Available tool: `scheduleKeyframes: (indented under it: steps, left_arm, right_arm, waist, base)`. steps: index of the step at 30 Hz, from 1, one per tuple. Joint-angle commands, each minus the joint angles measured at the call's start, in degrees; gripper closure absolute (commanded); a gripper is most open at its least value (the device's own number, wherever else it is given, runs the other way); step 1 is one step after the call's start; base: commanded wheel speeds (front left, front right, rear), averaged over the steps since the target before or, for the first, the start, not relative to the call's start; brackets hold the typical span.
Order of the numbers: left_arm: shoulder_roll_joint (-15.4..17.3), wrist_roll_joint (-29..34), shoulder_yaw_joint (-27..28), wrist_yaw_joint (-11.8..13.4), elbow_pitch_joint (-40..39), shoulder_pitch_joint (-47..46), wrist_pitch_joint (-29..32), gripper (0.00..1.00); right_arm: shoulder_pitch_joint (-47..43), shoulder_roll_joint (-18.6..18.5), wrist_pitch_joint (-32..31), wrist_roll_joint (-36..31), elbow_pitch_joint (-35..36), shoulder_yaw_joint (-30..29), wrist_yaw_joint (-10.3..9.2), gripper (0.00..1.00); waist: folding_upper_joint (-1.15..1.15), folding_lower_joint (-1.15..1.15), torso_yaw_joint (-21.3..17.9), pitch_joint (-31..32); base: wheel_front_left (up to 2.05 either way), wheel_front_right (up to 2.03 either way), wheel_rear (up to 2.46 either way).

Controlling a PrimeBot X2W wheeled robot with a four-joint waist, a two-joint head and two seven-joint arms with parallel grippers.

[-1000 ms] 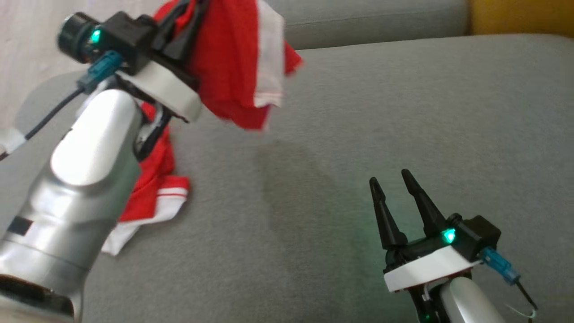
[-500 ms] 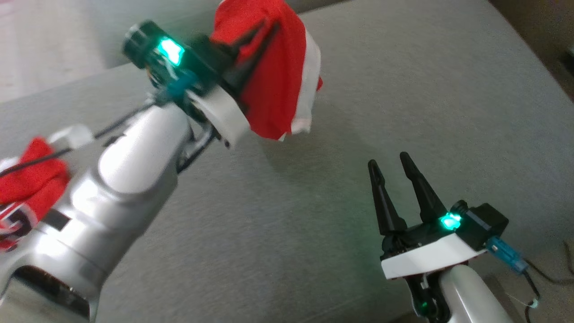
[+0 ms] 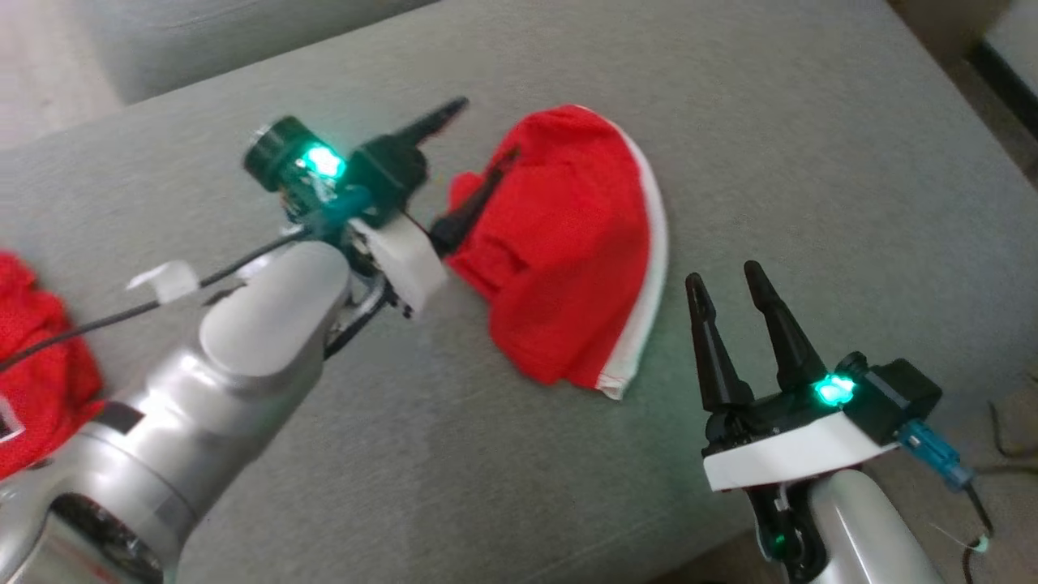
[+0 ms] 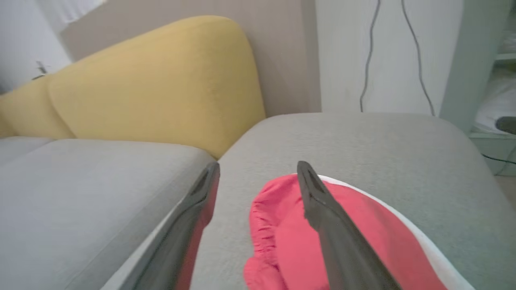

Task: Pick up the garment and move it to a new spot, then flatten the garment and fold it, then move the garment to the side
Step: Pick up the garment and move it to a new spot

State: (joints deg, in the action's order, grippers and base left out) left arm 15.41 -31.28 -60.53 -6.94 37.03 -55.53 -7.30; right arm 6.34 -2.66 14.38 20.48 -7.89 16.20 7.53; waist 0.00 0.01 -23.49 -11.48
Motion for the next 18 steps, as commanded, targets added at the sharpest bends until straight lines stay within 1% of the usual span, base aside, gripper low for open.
scheduleKeyframes:
  steps: [1, 4, 5, 7, 11, 14, 16, 18]
  left_arm:
    - [2.07, -0.39, 3.45, 1.35, -0.6, -2.78, -2.0, 0.0]
    - [3.61, -1.05, 5.27, 3.72, -0.92, -0.97, -4.52, 0.0]
    - [4.8, -1.44, 6.6, 5.87, -2.07, 1.26, -5.86, 0.0]
    - [5.85, -2.32, 8.26, 8.1, -4.11, 4.57, -6.81, 0.0]
    - [7.7, -2.89, 11.8, 13.85, -10.86, 13.6, -7.6, 0.0]
    - [8.13, -1.87, 15.69, 18.28, -18.86, 22.25, -7.66, 0.0]
    - [7.82, -0.9, 18.52, 20.96, -23.67, 28.65, -7.67, 0.0]
    - [7.03, 0.79, 20.84, 22.8, -27.58, 34.47, -7.68, 0.0]
  right_arm:
    - [1.15, -0.21, 0.62, -0.95, 1.98, 0.84, -0.04, 0.0]
    - [0.63, -0.21, 0.62, -1.93, 1.59, 0.08, -0.04, 0.0]
    - [0.22, -0.21, 0.62, -2.62, 1.37, -0.49, -0.04, 0.0]
    - [-0.34, -0.21, 0.62, -3.31, 1.15, -1.11, -0.04, 0.0]
    - [-1.62, -0.21, 0.62, -4.32, 0.79, -2.54, -0.04, 0.0]
    - [-2.46, -0.21, 0.62, -4.76, 0.66, -3.49, -0.04, 0.0]
    - [-3.03, -0.21, 0.62, -4.97, 0.56, -3.96, -0.04, 0.0]
    - [-3.63, -0.21, 0.62, -5.21, 0.44, -4.31, -0.04, 0.0]
  waist:
    - [0.0, -0.01, 3.35, 1.78]
    - [0.0, -0.01, 6.7, 3.31]
    - [0.0, -0.01, 9.16, 4.37]
    - [0.0, -0.01, 11.62, 5.47]
    - [0.0, -0.01, 16.3, 7.39]
    - [0.0, -0.01, 19.05, 8.29]
    - [0.0, -0.01, 20.43, 8.78]
    - [0.0, -0.01, 21.56, 9.17]
  base:
    - [0.0, 0.0, 0.0]
    - [0.0, 0.0, 0.0]
    - [0.0, 0.0, 0.0]
    - [0.0, 0.0, 0.0]
    - [0.0, 0.0, 0.0]
    - [0.0, 0.0, 0.0]
    - [0.0, 0.0, 0.0]
    - [0.0, 0.0, 0.0]
